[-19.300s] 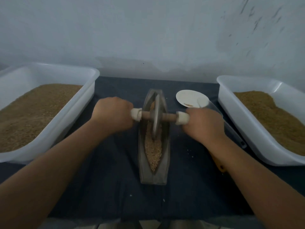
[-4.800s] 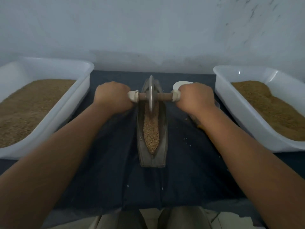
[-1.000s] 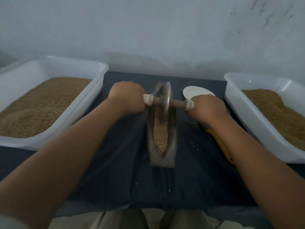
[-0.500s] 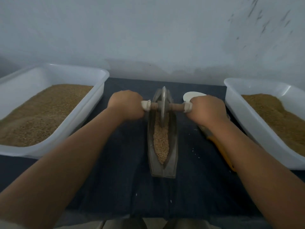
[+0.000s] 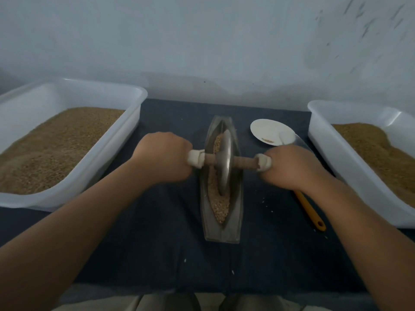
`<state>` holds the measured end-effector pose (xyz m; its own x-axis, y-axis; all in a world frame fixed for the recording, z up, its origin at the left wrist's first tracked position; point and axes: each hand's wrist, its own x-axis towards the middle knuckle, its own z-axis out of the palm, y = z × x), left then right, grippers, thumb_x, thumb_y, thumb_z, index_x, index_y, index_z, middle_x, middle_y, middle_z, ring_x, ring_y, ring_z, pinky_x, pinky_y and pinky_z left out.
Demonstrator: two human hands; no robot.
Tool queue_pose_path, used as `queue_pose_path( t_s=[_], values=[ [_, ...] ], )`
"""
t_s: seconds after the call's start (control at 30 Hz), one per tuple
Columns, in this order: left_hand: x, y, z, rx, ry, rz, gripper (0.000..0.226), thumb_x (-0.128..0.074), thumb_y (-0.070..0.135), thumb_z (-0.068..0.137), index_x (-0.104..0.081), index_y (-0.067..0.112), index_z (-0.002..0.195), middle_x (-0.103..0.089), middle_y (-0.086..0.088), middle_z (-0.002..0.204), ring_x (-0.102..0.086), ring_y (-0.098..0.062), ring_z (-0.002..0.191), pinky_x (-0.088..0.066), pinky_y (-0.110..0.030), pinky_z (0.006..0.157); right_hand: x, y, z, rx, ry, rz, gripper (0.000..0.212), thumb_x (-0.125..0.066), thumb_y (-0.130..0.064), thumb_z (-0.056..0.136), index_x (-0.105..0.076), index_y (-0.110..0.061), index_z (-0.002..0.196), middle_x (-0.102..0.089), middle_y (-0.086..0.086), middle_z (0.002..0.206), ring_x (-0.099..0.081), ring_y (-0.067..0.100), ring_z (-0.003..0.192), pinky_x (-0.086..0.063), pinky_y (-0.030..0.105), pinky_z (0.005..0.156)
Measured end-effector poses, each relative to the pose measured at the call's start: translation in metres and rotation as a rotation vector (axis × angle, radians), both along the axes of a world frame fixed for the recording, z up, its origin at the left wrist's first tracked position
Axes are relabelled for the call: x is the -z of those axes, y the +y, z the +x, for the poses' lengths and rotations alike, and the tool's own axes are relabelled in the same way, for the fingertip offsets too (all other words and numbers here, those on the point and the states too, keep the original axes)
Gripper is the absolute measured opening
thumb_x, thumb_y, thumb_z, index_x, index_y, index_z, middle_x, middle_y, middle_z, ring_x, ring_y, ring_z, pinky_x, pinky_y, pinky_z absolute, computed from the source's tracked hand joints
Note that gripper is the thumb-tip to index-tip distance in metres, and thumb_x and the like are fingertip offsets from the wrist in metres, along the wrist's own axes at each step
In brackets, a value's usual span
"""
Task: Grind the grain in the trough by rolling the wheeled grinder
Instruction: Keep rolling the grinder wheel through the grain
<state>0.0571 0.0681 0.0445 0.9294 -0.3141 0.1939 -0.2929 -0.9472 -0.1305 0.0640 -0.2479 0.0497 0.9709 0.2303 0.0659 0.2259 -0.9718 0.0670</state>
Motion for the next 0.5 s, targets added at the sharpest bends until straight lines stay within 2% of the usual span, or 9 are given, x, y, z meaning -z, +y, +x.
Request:
queue_pose_path(
  t_s=[0.07, 0.1, 0.17, 0.23, 0.37, 0.43, 0.5],
  values=[
    [-0.002, -0.008, 0.032, -0.08, 0.022, -0.055, 0.026, -0.06, 0.051, 0.079, -0.056, 0.028, 0.068, -0.059, 0.01, 0.067, -0.053, -0.013, 0.059, -0.038, -0.029, 0.055, 0.005, 0.011, 0.023, 0.045, -0.297, 0.009, 0.042, -0.035, -0.056, 0.084, -0.055, -0.021, 0.072, -0.055, -0.004, 0.065, -0.054, 0.023, 0.063, -0.044, 0.031, 0.056],
    [-0.003, -0.011, 0.047, -0.109, 0.016, -0.081, 0.028, -0.06, 0.053, 0.079, -0.058, 0.027, 0.068, -0.06, 0.009, 0.069, -0.053, -0.014, 0.06, -0.039, -0.03, 0.056, 0.004, 0.015, 0.034, 0.053, -0.359, 0.022, 0.04, -0.037, -0.053, 0.087, -0.053, -0.018, 0.073, -0.053, -0.002, 0.065, -0.053, 0.026, 0.062, -0.045, 0.032, 0.056],
    [-0.003, -0.016, 0.066, -0.135, 0.002, -0.122, 0.038, -0.059, 0.062, 0.08, -0.061, 0.026, 0.068, -0.063, 0.007, 0.071, -0.055, -0.015, 0.061, -0.039, -0.03, 0.056, 0.0, 0.02, 0.05, 0.062, -0.351, 0.002, 0.034, -0.039, -0.047, 0.086, -0.052, -0.018, 0.073, -0.053, -0.002, 0.064, -0.055, 0.024, 0.06, -0.039, 0.029, 0.053],
    [-0.003, -0.017, 0.067, -0.133, 0.019, -0.144, 0.046, -0.055, 0.07, 0.081, -0.063, 0.026, 0.069, -0.063, 0.007, 0.07, -0.057, -0.015, 0.062, -0.038, -0.029, 0.054, -0.007, 0.021, 0.055, 0.057, -0.303, -0.021, 0.031, -0.036, -0.046, 0.082, -0.054, -0.022, 0.074, -0.054, -0.004, 0.064, -0.055, 0.022, 0.06, -0.032, 0.028, 0.053],
    [0.001, -0.008, 0.024, -0.068, 0.05, -0.057, 0.027, -0.055, 0.055, 0.08, -0.058, 0.03, 0.071, -0.059, 0.009, 0.069, -0.055, -0.013, 0.06, -0.037, -0.029, 0.053, -0.01, 0.011, 0.028, -0.017, -0.131, -0.017, 0.025, -0.047, -0.043, 0.082, -0.061, -0.023, 0.084, -0.065, -0.005, 0.078, -0.067, 0.024, 0.078, -0.048, 0.034, 0.061],
    [0.003, 0.001, -0.005, -0.011, 0.014, -0.021, 0.026, -0.055, 0.055, 0.079, -0.054, 0.032, 0.069, -0.056, 0.011, 0.063, -0.052, -0.01, 0.055, -0.032, -0.027, 0.049, -0.011, -0.001, 0.002, -0.059, 0.108, -0.032, 0.027, -0.05, -0.05, 0.078, -0.064, -0.027, 0.075, -0.065, -0.007, 0.068, -0.065, 0.013, 0.071, -0.047, 0.033, 0.058],
    [0.005, 0.008, -0.023, 0.043, -0.014, -0.01, 0.029, -0.053, 0.058, 0.078, -0.051, 0.032, 0.065, -0.052, 0.012, 0.057, -0.049, -0.008, 0.05, -0.029, -0.025, 0.047, -0.015, -0.007, -0.018, -0.069, 0.28, 0.025, 0.032, -0.047, -0.061, 0.065, -0.065, -0.037, 0.076, -0.065, -0.013, 0.064, -0.06, 0.005, 0.058, -0.044, 0.03, 0.052]
  ],
)
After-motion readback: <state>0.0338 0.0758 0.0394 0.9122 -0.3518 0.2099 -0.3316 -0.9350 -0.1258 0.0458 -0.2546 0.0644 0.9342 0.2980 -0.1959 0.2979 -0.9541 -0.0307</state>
